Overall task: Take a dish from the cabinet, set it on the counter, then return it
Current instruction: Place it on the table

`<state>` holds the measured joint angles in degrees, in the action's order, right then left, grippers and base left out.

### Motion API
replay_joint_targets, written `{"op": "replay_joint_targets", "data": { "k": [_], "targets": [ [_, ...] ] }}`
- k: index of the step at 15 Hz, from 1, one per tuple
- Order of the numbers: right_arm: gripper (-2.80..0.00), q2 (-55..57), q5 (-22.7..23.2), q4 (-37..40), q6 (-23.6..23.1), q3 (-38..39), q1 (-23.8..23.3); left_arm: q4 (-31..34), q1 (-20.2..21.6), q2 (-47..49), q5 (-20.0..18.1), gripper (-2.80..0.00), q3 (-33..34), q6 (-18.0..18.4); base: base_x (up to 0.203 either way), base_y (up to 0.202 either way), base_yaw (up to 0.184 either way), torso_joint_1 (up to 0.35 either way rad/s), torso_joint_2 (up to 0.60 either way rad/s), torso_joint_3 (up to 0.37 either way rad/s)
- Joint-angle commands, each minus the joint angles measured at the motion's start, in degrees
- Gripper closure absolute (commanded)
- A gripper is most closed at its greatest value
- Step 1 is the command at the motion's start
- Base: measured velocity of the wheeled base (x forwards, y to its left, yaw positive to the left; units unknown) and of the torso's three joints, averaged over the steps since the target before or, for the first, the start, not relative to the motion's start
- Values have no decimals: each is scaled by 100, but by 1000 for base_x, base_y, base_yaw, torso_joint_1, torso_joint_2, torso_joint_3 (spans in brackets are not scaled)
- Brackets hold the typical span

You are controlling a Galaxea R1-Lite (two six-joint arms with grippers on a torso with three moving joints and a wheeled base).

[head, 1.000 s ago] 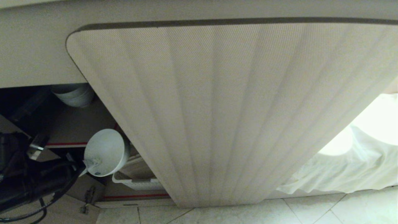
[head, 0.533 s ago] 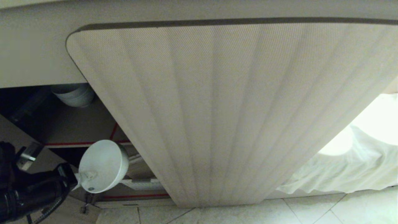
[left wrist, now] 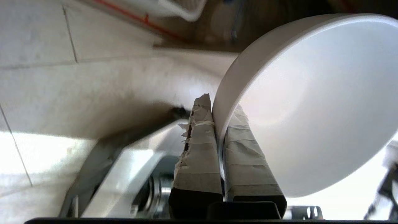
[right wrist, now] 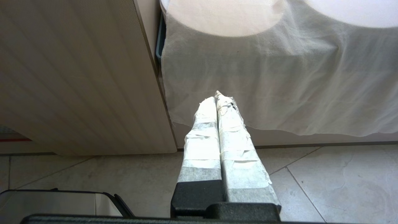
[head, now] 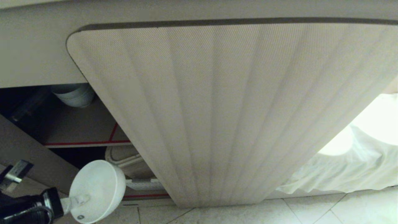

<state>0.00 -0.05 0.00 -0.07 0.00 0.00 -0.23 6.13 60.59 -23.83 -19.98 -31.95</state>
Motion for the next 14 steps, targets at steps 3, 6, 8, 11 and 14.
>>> {"op": "replay_joint_targets", "data": {
  "k": [3,6,8,11,14],
  "targets": [
    [0,0,-4,0,-1,0,7,931,-153,-1046,-130,0,-34,28,0,0,0,0,0,0],
    [0,0,0,0,-1,0,0,1806,-780,-1888,-95,0,-55,38,0,0,0,0,0,0],
    [0,0,-4,0,-1,0,2,2306,-1113,-2236,-63,0,-79,40,0,0,0,0,0,0],
    [0,0,-4,0,-1,0,0,2718,-1321,-2228,42,0,-233,129,0,0,0,0,0,0],
    [0,0,3,0,-1,0,0,2817,-1675,-2040,424,0,-237,403,0,0,0,0,0,0]
  ]
}}
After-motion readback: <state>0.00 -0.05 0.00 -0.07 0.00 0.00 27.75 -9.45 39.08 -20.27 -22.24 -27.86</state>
